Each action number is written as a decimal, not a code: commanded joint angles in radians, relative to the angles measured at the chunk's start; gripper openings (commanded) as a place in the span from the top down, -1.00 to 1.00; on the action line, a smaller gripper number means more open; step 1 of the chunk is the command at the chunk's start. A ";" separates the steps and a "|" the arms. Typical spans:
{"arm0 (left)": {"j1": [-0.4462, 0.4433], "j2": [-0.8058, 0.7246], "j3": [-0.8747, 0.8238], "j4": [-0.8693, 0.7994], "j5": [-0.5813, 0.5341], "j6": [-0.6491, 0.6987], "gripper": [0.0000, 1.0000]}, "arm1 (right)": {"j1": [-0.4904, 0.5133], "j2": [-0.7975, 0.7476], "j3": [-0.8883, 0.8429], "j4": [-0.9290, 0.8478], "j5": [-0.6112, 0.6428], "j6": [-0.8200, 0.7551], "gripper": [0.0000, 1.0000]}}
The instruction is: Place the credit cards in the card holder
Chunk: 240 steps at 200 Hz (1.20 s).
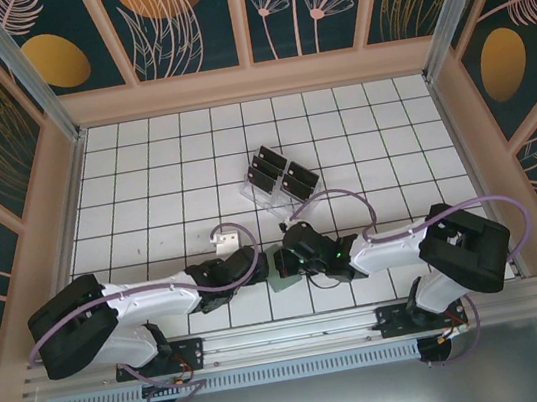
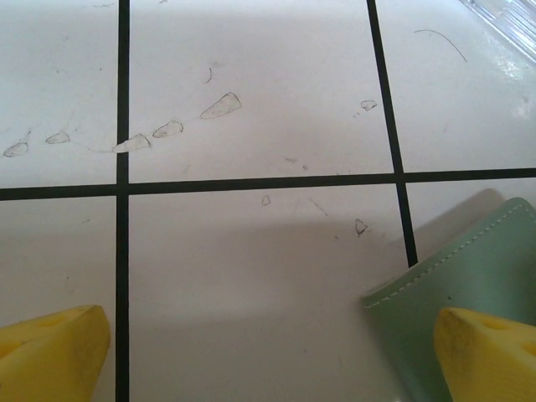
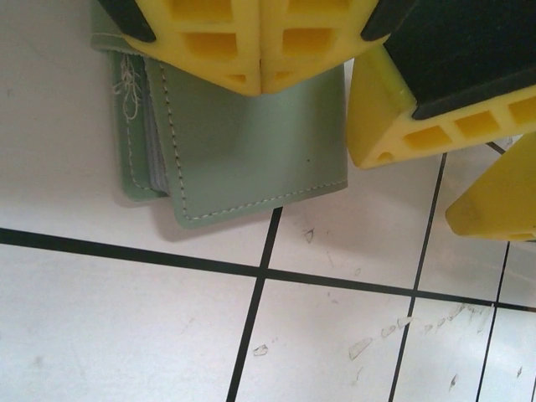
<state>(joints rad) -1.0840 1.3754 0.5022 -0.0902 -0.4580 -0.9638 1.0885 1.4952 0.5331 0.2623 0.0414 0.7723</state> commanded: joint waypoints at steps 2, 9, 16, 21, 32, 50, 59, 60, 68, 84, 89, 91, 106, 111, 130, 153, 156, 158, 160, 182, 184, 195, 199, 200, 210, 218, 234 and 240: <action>0.001 0.025 -0.008 -0.002 -0.008 -0.003 -0.98 | 0.035 0.032 -0.001 -0.127 0.043 -0.037 1.00; 0.001 0.034 -0.008 0.006 -0.005 -0.003 -0.98 | 0.043 0.040 0.006 -0.141 0.056 -0.042 1.00; 0.001 0.047 -0.007 0.010 -0.004 -0.001 -0.98 | 0.052 0.049 0.013 -0.154 0.068 -0.046 1.00; 0.002 0.054 -0.004 0.010 -0.003 -0.001 -0.98 | 0.059 0.057 0.018 -0.163 0.077 -0.048 1.00; 0.001 0.076 -0.004 0.010 0.002 0.000 -0.98 | 0.077 0.070 0.028 -0.184 0.099 -0.050 1.00; 0.001 0.100 -0.008 0.019 0.016 -0.004 -0.98 | 0.109 0.097 0.039 -0.212 0.129 -0.048 1.00; 0.001 0.107 -0.010 0.023 0.019 -0.006 -0.98 | 0.126 0.109 0.039 -0.223 0.142 -0.040 1.00; 0.002 0.108 -0.011 0.023 0.019 -0.007 -0.97 | 0.127 0.111 0.039 -0.223 0.142 -0.039 1.00; 0.001 0.114 -0.010 0.023 0.019 -0.006 -0.98 | 0.140 0.125 0.035 -0.227 0.147 -0.026 1.00; 0.001 0.116 -0.013 0.027 0.019 -0.007 -0.97 | 0.158 0.143 0.011 -0.205 0.145 0.005 1.00; 0.001 0.116 -0.016 0.030 0.019 -0.007 -0.98 | 0.160 0.144 0.002 -0.193 0.142 0.014 1.00; 0.002 0.116 -0.016 0.031 0.019 -0.008 -0.97 | 0.162 0.145 -0.001 -0.189 0.140 0.018 1.00; 0.001 0.112 -0.025 0.036 0.021 -0.011 -0.97 | 0.163 0.139 -0.018 -0.162 0.134 0.036 1.00; 0.001 0.110 -0.026 0.037 0.021 -0.012 -0.97 | 0.163 0.135 -0.020 -0.158 0.136 0.038 1.00; 0.002 0.106 -0.033 0.041 0.021 -0.015 -0.98 | 0.160 0.116 -0.002 -0.157 0.142 0.030 1.00; 0.002 0.100 -0.028 0.031 0.007 -0.018 -0.98 | 0.140 0.087 0.053 -0.171 0.146 -0.004 0.98; 0.001 0.099 -0.025 0.029 0.005 -0.020 -0.97 | 0.136 0.081 0.062 -0.174 0.146 -0.010 0.94; 0.002 0.098 -0.023 0.026 0.003 -0.021 -0.98 | 0.134 0.076 0.067 -0.175 0.146 -0.013 0.91; 0.001 0.097 -0.020 0.024 0.003 -0.020 -0.98 | 0.131 0.073 0.073 -0.176 0.146 -0.017 0.88; 0.007 0.072 0.010 -0.009 -0.036 -0.015 -0.98 | 0.094 -0.012 0.122 -0.210 0.159 -0.054 0.40; 0.008 0.069 0.014 -0.014 -0.039 -0.013 -0.98 | 0.092 -0.021 0.125 -0.212 0.160 -0.056 0.37; 0.023 0.046 0.039 -0.038 -0.061 0.002 -0.98 | 0.072 -0.084 0.131 -0.225 0.164 -0.065 0.22; 0.029 0.035 0.049 -0.046 -0.068 0.011 -0.97 | 0.063 -0.109 0.131 -0.230 0.166 -0.066 0.19; 0.030 0.033 0.053 -0.047 -0.070 0.013 -0.97 | 0.061 -0.114 0.131 -0.231 0.165 -0.067 0.18; 0.052 0.006 0.081 -0.068 -0.089 0.036 -0.98 | 0.036 -0.178 0.128 -0.245 0.165 -0.070 0.09; 0.071 -0.013 0.108 -0.084 -0.102 0.060 -0.98 | 0.017 -0.229 0.122 -0.257 0.168 -0.072 0.01; 0.117 -0.047 0.160 -0.103 -0.123 0.114 -0.98 | -0.034 -0.334 0.112 -0.291 0.176 -0.082 -0.08; 0.137 -0.058 0.179 -0.105 -0.126 0.137 -0.98 | -0.056 -0.371 0.108 -0.308 0.181 -0.085 -0.13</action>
<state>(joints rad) -1.0050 1.3777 0.5926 -0.1471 -0.5236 -0.9222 1.0943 1.2522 0.6220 0.0341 0.2031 0.7101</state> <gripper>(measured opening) 0.988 0.535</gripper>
